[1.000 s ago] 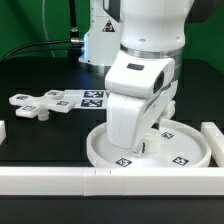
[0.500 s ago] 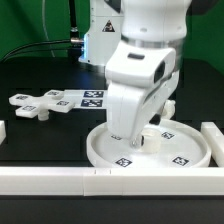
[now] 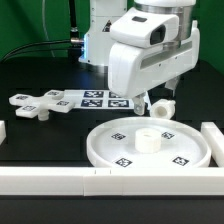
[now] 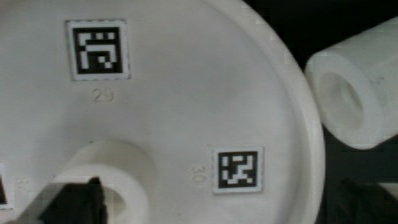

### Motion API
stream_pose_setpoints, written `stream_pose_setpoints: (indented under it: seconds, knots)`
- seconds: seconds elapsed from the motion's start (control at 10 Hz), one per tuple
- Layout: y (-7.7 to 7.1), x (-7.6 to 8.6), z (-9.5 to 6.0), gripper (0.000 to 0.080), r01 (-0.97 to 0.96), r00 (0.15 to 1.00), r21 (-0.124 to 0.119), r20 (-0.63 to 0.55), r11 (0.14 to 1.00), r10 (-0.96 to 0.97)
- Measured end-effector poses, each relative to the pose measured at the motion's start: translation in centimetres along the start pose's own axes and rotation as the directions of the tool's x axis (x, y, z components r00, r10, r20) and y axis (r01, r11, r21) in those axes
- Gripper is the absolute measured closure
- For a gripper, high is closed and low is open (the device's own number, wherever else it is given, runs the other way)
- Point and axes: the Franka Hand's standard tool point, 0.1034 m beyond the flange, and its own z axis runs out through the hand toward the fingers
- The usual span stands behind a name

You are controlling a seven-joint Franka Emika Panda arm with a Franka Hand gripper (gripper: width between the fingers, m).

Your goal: Assemble round table

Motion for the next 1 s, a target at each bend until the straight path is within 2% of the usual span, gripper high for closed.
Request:
stream_pose_setpoints:
  seconds: [0.2, 0.3, 0.4, 0.6, 0.7, 0.8, 1.0]
  knots:
    - [0.0, 0.0, 0.0, 0.015, -0.014, 1.0, 0.001, 0.0, 1.0, 0.014]
    - [0.0, 0.0, 0.1, 0.015, -0.077, 0.997, 0.001, -0.001, 0.997, 0.077]
    - [-0.1, -0.2, 0.3, 0.015, -0.229, 0.973, -0.003, -0.013, 0.974, 0.228]
    - [-0.7, -1.0, 0.6, 0.015, -0.445, 0.895, 0.017, 0.031, 0.895, 0.444]
    - [-1.0, -0.9, 0.6, 0.015, -0.573, 0.819, 0.022, 0.038, 0.819, 0.572]
    - [-1.4, -0.7, 0.7, 0.015, -0.629, 0.777, 0.02, 0.037, 0.777, 0.628]
    - [-1.6, -0.6, 0.7, 0.015, -0.713, 0.701, 0.034, 0.042, 0.701, 0.712]
